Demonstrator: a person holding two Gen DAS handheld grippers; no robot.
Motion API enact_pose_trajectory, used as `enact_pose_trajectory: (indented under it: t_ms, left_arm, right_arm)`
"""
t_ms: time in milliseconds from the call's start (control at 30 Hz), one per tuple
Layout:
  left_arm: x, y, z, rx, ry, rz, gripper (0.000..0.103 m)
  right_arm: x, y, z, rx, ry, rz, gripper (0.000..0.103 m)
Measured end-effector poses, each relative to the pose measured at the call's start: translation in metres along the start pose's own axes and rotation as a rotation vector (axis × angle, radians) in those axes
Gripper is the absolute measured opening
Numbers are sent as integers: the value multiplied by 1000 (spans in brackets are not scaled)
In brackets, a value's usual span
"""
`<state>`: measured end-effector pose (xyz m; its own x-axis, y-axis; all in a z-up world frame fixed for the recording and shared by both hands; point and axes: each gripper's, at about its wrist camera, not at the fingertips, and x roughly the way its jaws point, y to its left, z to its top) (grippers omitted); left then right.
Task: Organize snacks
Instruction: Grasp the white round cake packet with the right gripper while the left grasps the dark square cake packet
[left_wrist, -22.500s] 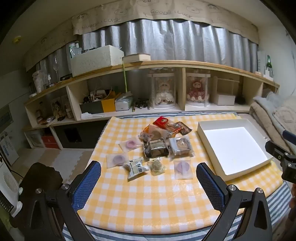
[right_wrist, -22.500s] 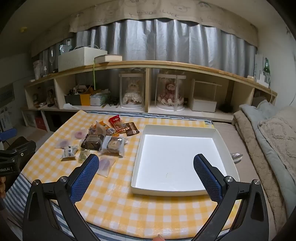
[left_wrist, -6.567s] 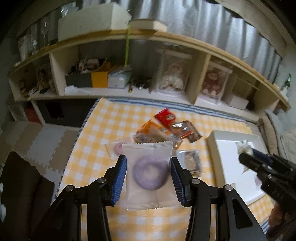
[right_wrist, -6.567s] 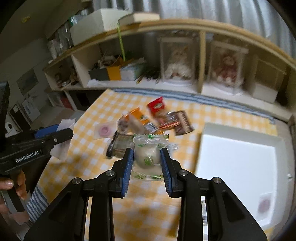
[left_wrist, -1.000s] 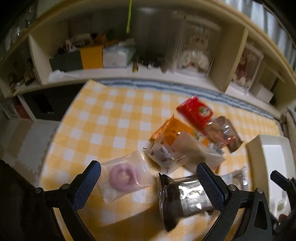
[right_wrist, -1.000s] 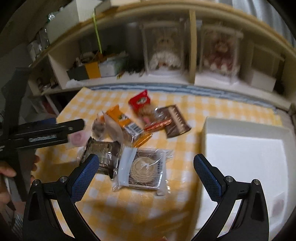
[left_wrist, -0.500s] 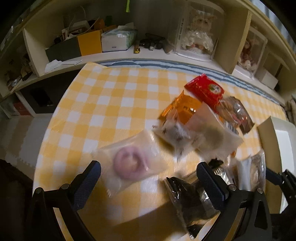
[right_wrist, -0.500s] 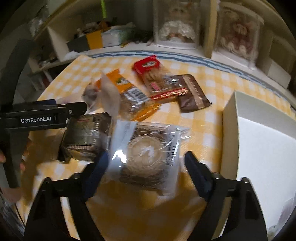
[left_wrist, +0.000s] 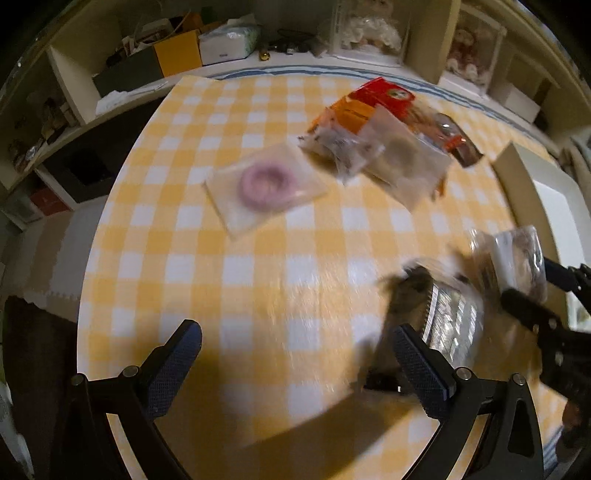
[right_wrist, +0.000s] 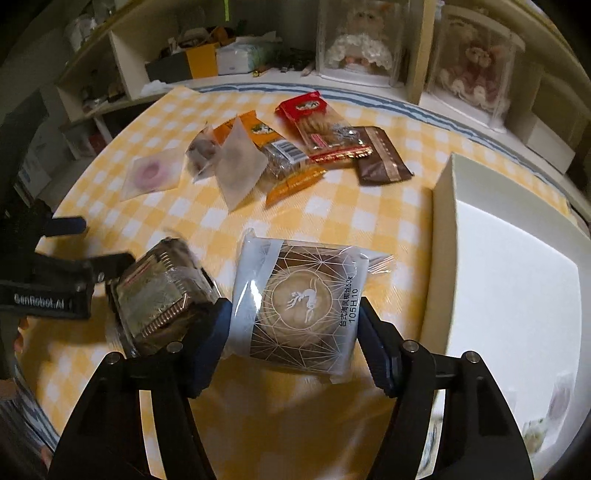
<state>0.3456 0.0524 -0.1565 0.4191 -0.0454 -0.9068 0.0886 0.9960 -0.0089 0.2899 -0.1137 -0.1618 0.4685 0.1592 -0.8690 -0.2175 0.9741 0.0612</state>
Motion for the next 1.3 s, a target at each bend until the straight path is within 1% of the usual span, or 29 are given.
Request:
enact_pose_trajectory:
  t_ms: [100,200,300,400,467,533,600,700,767,833,900,967,1067,1167,1300]
  left_arm:
    - [-22,3,-10,-45,-21,-44,102]
    - [-44,0,-13,-73,-64,-133,102]
    - [-54,-13,-13,-28,-88,-208,101]
    - [-51,-30,-14,34,-75,-250,95]
    - [-44,-39,-13,74,-57,-249,88]
    - [-37,-46,-13,101,-46,-242,85]
    - [-30,-48,-11,105,-35,-239,83]
    - [-18,-51,-7,98,-32,-243,76]
    - [-8,-55,-4,99,-18,-263,61]
    - [0,-59,-4,125,-7,-216,56]
    - [0,-60,-5,136,-3,-210,55]
    - [0,-58,-6,127,13,-209,55]
    - [-2,-56,-7,107,23,-183,55]
    - [-8,-46,-10,74,29,-156,55]
    - [-15,-32,-14,16,39,-133,54]
  right_arm:
    - [-13,-4,-4,23,-6,7,67]
    - [-32,-10,-7,47,-24,16,67]
    - [-48,-12,-9,68,-45,24,67]
    - [-62,-17,-13,101,-64,38,67]
    - [-70,-20,-19,128,-70,49,67]
    - [-75,-22,-22,145,-72,52,67]
    - [-78,-26,-25,162,-75,52,67]
    - [-79,-28,-28,174,-72,56,67]
    - [-78,-27,-31,172,-66,58,67]
    - [-76,-26,-34,166,-58,64,67]
    - [-73,-24,-37,156,-39,75,67]
    - [-69,-23,-40,150,-20,88,67]
    - [-60,-13,-43,127,24,137,67]
    - [-52,-2,-48,99,61,164,67]
    - [-38,11,-57,80,133,193,67]
